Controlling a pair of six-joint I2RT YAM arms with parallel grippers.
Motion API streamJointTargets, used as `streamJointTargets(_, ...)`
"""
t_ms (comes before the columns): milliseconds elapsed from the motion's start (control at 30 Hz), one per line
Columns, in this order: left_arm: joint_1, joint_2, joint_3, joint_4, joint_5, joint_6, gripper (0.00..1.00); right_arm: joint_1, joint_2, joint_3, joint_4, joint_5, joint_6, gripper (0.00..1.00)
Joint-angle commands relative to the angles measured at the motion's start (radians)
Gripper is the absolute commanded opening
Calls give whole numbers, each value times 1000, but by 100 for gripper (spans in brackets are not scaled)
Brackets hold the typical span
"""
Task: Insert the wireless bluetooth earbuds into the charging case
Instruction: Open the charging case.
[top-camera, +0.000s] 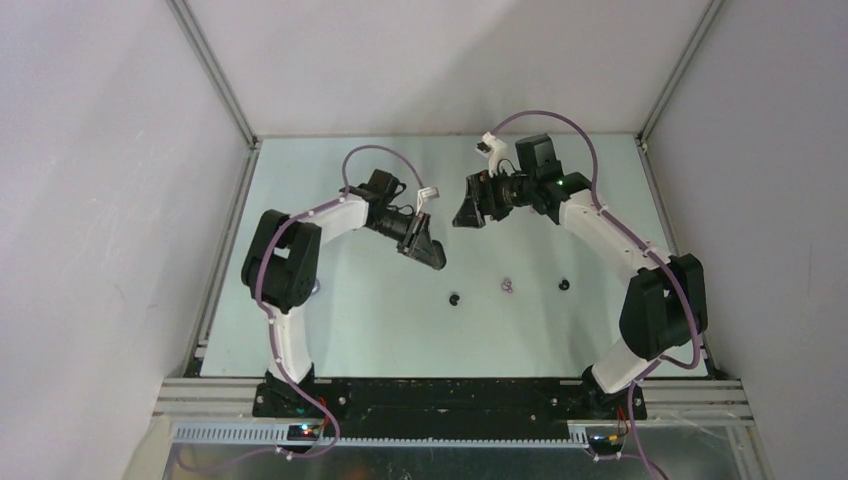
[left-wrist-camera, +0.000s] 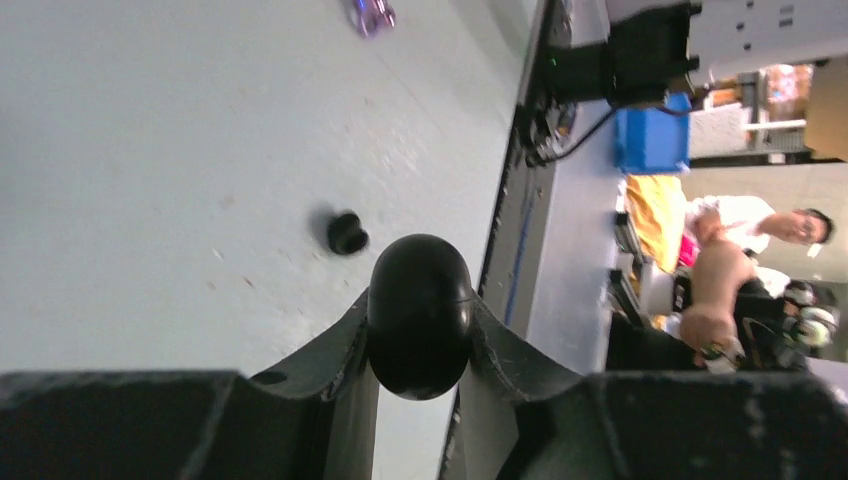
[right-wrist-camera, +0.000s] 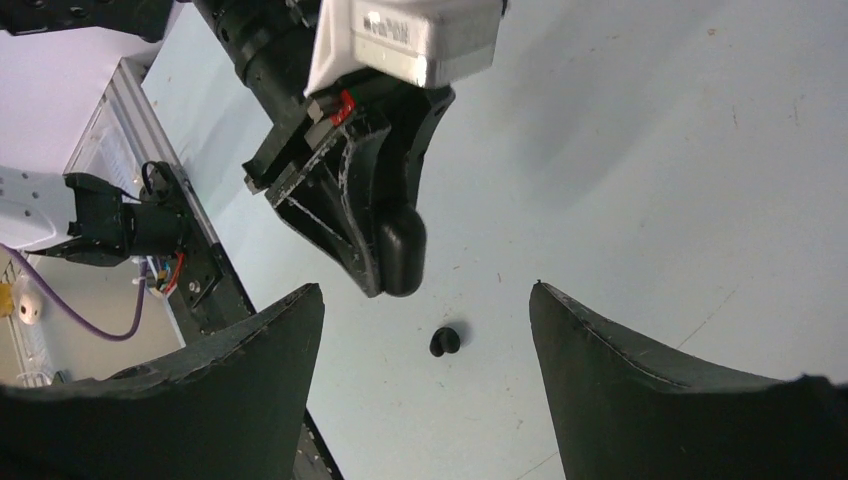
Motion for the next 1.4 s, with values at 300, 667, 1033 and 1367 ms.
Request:
streamJointTargets(300,3,-400,-85,461,-144,-154,0,16,-207,3,-49,-4,-149,81)
streamJointTargets(667,-84,-738,-376,687,-207,-44,0,173,-429,-71,-38,48,-287,84)
streamJointTargets(1033,-116,-692,-376,756,-139,-119,0,257,-433,-173,63,137,-271,85)
streamJointTargets(1367,-142,-651,-382,765,-73,-135,0,260,-393,-198,137,257,-247,86)
